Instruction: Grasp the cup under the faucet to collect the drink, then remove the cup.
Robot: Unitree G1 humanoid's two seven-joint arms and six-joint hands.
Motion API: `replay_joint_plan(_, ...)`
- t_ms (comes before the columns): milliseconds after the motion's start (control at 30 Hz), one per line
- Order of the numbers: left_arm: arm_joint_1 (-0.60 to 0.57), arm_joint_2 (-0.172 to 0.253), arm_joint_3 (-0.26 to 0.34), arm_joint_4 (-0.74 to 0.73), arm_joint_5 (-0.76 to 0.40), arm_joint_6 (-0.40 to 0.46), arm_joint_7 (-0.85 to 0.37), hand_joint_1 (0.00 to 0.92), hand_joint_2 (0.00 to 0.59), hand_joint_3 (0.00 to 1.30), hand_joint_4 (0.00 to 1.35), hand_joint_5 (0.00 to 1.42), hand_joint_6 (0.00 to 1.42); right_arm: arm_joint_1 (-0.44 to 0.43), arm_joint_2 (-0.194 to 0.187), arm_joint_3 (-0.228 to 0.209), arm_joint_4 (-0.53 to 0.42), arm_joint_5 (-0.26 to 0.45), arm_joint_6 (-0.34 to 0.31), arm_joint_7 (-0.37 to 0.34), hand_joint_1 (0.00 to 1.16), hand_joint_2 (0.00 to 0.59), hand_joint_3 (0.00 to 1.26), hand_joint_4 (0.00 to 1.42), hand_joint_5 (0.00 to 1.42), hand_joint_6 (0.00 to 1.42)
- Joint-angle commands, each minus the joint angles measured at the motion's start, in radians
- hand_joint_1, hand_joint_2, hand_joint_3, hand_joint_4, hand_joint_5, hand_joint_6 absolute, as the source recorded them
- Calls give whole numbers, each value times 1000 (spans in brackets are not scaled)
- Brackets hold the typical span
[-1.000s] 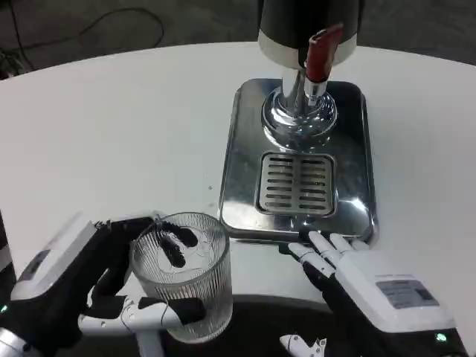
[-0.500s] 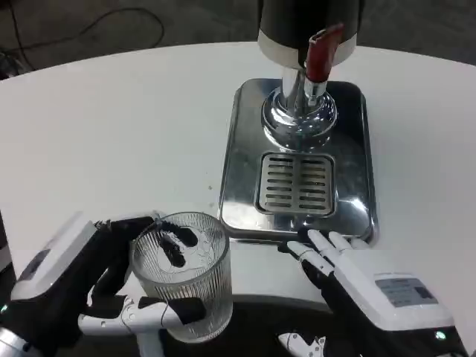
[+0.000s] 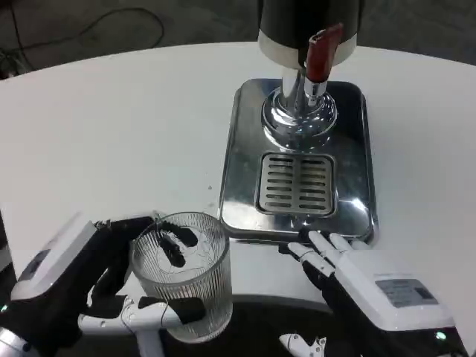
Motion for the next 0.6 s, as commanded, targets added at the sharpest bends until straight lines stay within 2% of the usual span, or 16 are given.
replay_joint_plan(33, -6, 4, 6, 2, -17, -23, -4, 567, 273, 1044, 1182, 1424, 1424, 10, 3, -4, -4, -4, 2, 6, 411, 390, 116, 0, 0, 0)
replay_joint_plan(600, -6, 3, 7, -3, -15, -18, -3, 567, 274, 1053, 1182, 1424, 1424, 9, 4, -9, -1, 1, 0, 8, 411, 390, 116, 0, 0, 0)
